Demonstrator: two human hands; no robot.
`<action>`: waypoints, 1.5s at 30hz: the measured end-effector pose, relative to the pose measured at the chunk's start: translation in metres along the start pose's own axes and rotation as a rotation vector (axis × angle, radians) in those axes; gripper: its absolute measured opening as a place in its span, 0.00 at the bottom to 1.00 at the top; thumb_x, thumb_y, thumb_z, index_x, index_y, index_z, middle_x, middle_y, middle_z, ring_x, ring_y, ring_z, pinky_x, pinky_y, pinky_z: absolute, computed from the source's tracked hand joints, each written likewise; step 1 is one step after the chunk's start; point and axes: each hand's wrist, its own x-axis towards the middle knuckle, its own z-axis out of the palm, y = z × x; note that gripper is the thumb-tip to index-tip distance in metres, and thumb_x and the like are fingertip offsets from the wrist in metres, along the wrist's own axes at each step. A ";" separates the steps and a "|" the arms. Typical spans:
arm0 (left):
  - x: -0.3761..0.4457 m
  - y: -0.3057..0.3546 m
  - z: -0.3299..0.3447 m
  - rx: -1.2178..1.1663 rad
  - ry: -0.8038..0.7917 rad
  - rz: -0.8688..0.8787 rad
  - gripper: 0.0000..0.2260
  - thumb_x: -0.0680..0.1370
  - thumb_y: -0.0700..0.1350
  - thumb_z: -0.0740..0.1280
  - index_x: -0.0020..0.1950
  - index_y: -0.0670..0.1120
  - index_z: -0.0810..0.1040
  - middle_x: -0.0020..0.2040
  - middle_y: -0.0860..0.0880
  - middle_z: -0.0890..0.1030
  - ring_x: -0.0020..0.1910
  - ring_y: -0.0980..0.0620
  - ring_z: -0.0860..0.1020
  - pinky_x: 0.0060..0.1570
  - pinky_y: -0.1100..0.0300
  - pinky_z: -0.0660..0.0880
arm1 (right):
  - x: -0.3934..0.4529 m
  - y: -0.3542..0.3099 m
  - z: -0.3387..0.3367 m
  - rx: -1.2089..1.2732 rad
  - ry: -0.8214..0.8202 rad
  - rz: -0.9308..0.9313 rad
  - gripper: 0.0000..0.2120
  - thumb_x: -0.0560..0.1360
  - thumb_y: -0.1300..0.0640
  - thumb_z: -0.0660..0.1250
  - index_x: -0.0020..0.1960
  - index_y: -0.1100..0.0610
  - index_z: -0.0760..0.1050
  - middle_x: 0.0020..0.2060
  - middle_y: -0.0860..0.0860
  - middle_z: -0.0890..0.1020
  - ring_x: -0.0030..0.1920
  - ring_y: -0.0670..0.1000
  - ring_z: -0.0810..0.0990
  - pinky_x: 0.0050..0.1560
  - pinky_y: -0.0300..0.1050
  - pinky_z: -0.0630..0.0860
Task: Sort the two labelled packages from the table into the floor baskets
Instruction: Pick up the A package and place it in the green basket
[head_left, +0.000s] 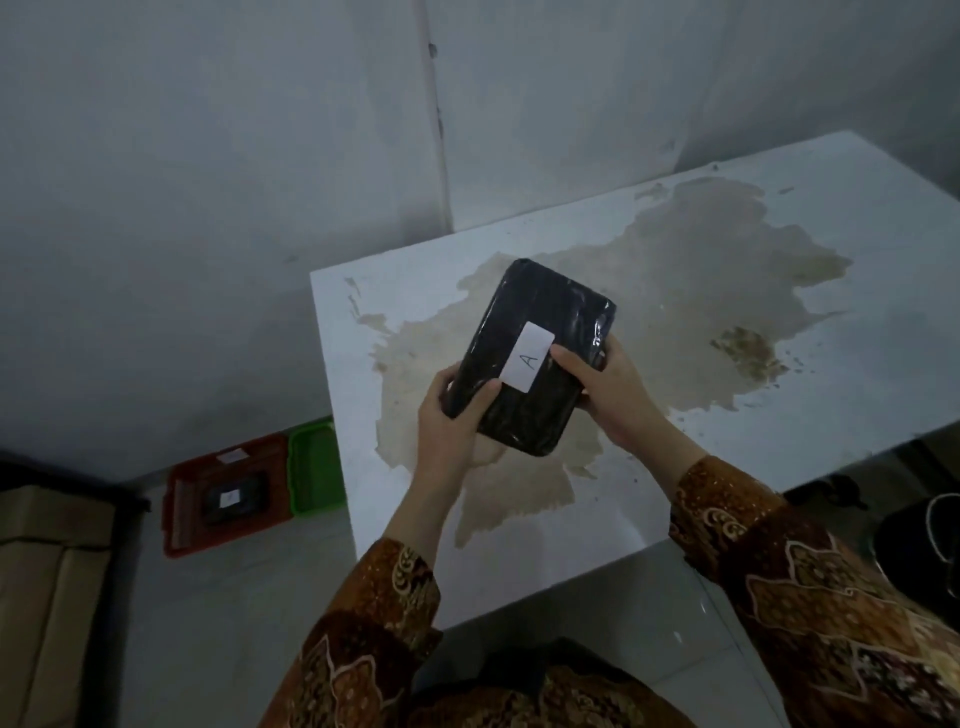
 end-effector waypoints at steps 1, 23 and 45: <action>-0.002 0.001 -0.005 -0.013 0.005 0.002 0.15 0.72 0.47 0.73 0.58 0.48 0.76 0.54 0.47 0.82 0.53 0.50 0.81 0.49 0.57 0.80 | -0.001 0.002 0.004 0.023 0.008 0.005 0.23 0.72 0.57 0.71 0.63 0.54 0.67 0.56 0.53 0.79 0.55 0.54 0.81 0.54 0.56 0.81; 0.011 -0.030 -0.362 -0.172 0.558 -0.121 0.13 0.77 0.38 0.64 0.59 0.51 0.69 0.57 0.49 0.78 0.50 0.61 0.78 0.46 0.67 0.76 | -0.005 0.151 0.335 -0.390 -0.096 0.063 0.20 0.75 0.54 0.68 0.64 0.56 0.67 0.56 0.52 0.77 0.53 0.49 0.78 0.46 0.34 0.78; 0.351 -0.517 -0.533 0.227 0.066 -0.651 0.17 0.78 0.43 0.64 0.67 0.42 0.72 0.62 0.47 0.76 0.56 0.48 0.78 0.57 0.58 0.77 | 0.319 0.675 0.363 -0.584 0.029 0.628 0.24 0.77 0.62 0.64 0.71 0.60 0.64 0.66 0.61 0.73 0.64 0.62 0.74 0.64 0.56 0.73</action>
